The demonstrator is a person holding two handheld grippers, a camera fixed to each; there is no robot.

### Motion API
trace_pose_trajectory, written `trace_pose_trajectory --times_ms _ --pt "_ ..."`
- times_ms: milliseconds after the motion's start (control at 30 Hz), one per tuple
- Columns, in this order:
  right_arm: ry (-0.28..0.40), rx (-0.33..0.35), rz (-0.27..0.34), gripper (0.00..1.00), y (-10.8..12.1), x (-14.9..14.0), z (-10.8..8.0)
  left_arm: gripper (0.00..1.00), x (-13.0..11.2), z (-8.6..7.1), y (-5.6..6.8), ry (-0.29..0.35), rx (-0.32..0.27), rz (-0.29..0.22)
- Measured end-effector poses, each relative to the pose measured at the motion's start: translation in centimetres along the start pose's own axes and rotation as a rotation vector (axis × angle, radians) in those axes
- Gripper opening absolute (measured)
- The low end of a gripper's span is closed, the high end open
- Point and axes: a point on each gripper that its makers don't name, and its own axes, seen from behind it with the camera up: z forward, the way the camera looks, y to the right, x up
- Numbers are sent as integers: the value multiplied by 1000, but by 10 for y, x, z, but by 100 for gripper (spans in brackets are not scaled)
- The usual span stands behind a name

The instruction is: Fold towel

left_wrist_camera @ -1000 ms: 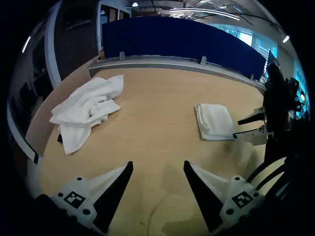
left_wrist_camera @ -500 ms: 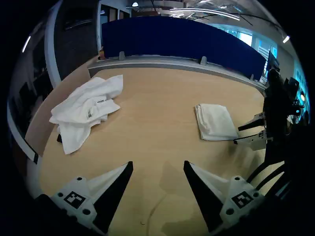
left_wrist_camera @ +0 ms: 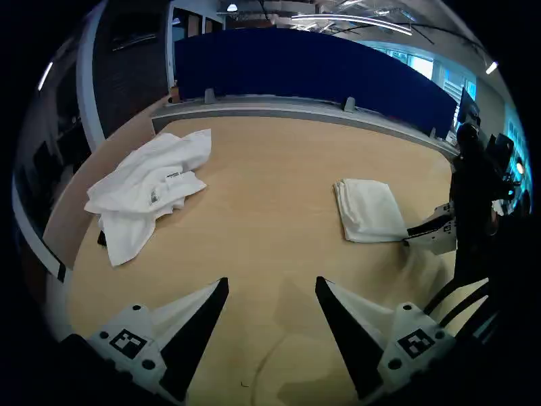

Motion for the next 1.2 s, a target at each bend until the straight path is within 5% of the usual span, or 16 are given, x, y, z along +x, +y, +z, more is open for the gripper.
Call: trace_pose_trajectory --times_ms 300,667,1200 --pt "4 -1 42 9 3 -2 0 96 0 3 1 -2 -1 1" --pt "34 2 77 5 5 7 -9 95 0 3 2 -2 0 3" --pt "216 -10 34 4 15 109 -75 95 12 -5 6 26 -8 4"
